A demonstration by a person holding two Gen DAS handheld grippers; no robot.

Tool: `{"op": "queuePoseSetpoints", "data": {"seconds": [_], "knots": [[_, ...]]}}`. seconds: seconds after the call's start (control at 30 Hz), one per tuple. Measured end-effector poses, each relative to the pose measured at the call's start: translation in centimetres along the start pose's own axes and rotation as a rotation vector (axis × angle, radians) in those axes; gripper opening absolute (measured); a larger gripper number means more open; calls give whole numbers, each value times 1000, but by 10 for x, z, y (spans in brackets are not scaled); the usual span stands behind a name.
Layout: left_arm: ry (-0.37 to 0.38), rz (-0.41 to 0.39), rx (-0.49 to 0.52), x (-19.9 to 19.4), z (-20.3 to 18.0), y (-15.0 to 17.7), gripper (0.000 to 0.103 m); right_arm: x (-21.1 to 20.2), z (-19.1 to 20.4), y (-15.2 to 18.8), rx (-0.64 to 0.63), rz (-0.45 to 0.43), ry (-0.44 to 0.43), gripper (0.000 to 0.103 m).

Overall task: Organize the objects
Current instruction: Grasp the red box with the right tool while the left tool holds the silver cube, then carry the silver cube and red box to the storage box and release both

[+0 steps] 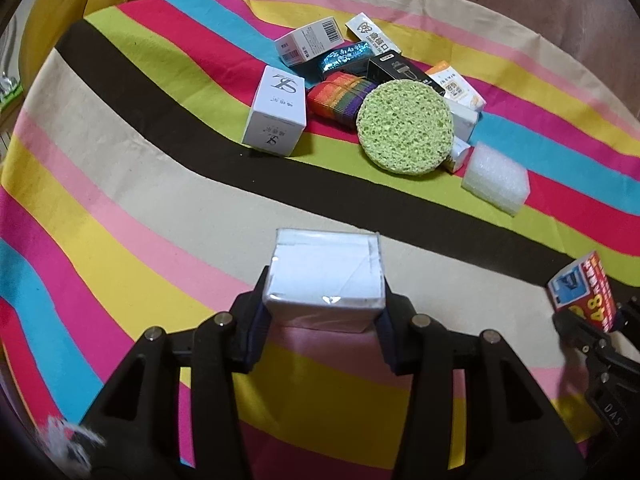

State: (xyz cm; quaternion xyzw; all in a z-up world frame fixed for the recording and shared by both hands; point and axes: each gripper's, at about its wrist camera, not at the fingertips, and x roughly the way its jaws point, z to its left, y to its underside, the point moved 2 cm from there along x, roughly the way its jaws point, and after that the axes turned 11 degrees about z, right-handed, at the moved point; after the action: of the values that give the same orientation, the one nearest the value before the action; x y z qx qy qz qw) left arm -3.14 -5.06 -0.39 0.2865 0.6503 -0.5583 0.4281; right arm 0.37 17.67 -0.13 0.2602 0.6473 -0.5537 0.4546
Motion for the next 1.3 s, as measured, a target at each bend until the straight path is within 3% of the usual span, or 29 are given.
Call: {"op": "queuePoseSetpoints", "data": {"seconds": [0.03, 0.23, 0.37, 0.67, 1.03, 1.3], "knots": [[-13, 6, 18, -4, -3, 6, 49, -1, -1, 0, 5, -1, -1, 29], [82, -16, 87, -54, -27, 57, 49, -32, -2, 33, 116, -19, -42, 29], [116, -25, 119, -74, -38, 83, 49, -51, 6, 55, 109, -29, -47, 29], [222, -6, 92, -99, -28, 121, 49, -78, 17, 73, 98, -51, -61, 29], [65, -21, 129, -123, -7, 150, 49, -95, 65, 81, 0, -56, -97, 29], [34, -12, 70, -133, 33, 164, 49, -102, 112, 80, -93, -50, -132, 29]]}}
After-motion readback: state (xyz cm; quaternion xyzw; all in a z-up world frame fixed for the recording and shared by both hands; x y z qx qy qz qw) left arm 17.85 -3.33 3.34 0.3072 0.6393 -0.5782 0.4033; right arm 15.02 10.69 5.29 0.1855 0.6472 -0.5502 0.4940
